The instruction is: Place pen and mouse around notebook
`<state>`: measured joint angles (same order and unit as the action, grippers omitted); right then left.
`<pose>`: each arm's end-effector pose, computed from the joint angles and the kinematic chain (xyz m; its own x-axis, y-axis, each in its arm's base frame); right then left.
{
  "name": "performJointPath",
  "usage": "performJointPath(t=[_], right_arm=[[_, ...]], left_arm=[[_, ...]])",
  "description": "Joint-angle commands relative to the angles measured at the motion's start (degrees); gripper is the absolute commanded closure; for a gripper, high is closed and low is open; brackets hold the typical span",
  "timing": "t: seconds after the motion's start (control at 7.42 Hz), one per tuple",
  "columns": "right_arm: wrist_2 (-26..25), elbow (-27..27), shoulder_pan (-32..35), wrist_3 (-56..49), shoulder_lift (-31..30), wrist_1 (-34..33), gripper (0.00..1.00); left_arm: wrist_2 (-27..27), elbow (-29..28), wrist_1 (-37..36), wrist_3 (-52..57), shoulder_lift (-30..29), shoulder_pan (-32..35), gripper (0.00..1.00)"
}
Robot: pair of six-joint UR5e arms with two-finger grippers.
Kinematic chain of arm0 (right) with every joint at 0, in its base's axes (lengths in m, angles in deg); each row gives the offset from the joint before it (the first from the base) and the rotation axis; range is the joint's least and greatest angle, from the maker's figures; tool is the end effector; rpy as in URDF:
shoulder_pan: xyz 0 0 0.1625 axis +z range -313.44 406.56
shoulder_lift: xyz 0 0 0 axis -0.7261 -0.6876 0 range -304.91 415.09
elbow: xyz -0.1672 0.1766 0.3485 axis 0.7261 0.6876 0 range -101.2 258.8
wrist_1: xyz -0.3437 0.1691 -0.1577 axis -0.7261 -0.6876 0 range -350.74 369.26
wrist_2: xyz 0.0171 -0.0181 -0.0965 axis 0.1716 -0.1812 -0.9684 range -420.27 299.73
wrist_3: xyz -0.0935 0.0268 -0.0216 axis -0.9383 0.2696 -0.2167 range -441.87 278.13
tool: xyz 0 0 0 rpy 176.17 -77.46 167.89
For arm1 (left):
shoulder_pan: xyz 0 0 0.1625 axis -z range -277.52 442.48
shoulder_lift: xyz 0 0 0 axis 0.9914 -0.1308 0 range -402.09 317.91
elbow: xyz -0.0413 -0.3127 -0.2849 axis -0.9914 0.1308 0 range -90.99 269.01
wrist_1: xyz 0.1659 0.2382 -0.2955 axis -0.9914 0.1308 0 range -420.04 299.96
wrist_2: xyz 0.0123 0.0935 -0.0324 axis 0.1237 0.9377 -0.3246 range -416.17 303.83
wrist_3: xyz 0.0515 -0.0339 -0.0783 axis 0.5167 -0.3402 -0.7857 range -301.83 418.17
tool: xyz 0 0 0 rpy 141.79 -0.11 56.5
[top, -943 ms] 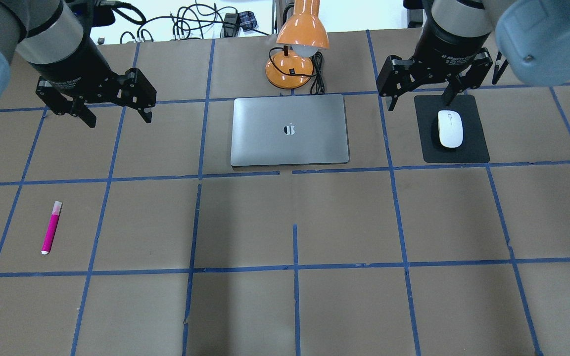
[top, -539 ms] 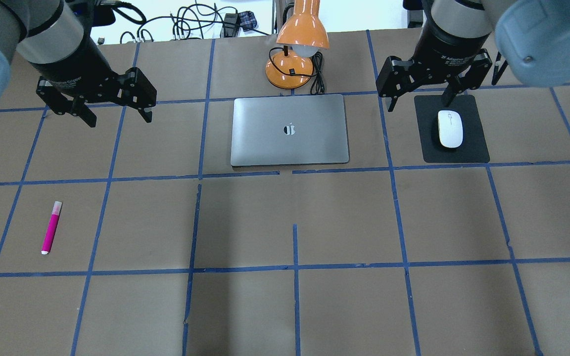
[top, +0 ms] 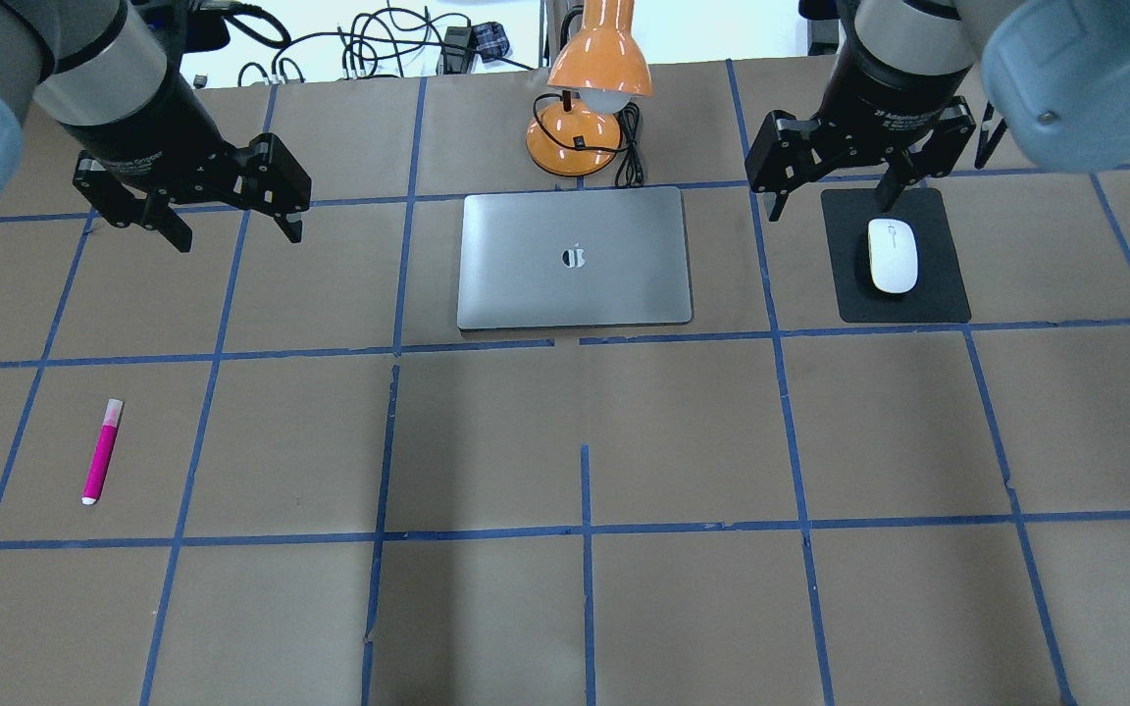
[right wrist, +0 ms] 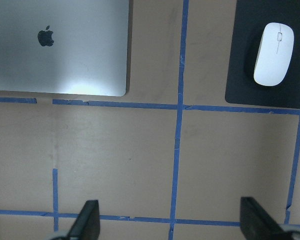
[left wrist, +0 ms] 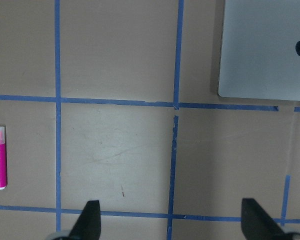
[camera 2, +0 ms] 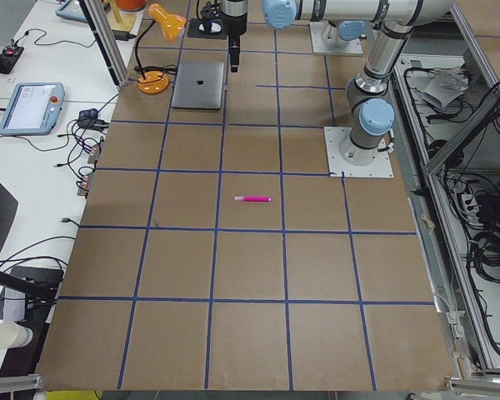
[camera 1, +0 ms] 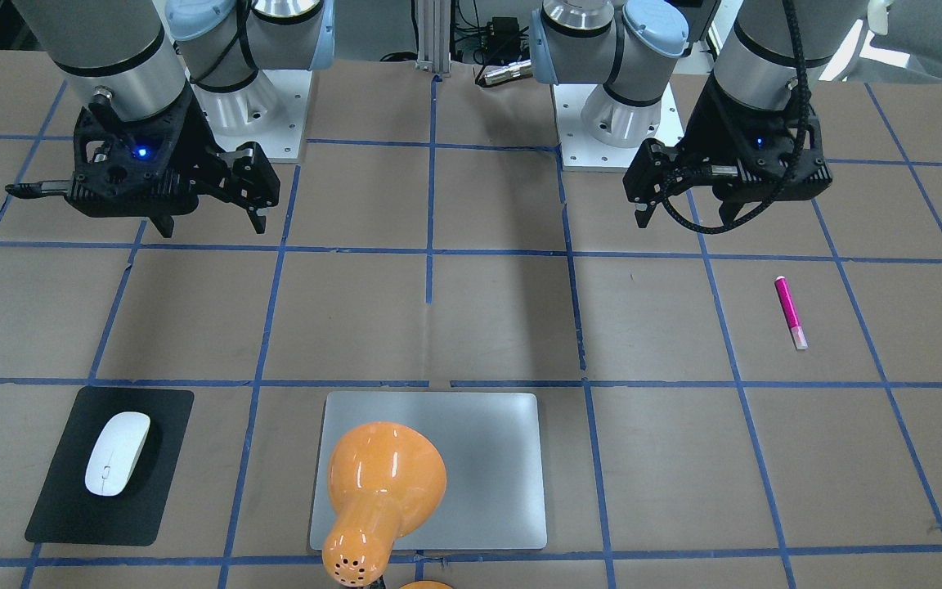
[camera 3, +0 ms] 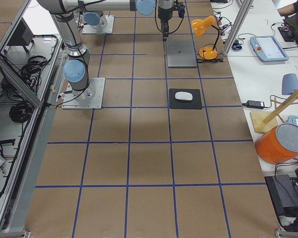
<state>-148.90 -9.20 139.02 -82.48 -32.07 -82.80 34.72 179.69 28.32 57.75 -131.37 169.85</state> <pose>0.1576 -0.5087 0.4837 -0.9983 -0.0541 -0.0236 -0.0536 0.9983 -0.0215 -0.1091 -0.4950 0.4911 -0.9984 -0.0537 -0.0153 -0.0533 0.9981 -0.0294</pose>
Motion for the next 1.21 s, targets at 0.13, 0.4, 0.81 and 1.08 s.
performJointPath(t=[0.13, 0.4, 0.81, 1.08], right_arm=[[-0.14, -0.06, -0.09, -0.09, 0.06, 0.04, 0.00], [-0.05, 0.03, -0.09, 0.00, 0.06, -0.05, 0.00], [-0.05, -0.24, -0.09, -0.09, -0.03, -0.05, 0.00], [0.04, -0.24, -0.09, 0.00, -0.03, -0.05, 0.00]], left_arm=[[-0.01, 0.55, -0.03, 0.33, 0.24, -0.18, 0.00], [0.34, 0.38, -0.03, 3.82, 0.42, -1.40, 0.00], [0.52, 2.47, 0.32, 24.07, 0.59, -14.45, 0.00], [0.52, 10.70, -5.35, 35.61, -0.28, -26.83, 0.00]])
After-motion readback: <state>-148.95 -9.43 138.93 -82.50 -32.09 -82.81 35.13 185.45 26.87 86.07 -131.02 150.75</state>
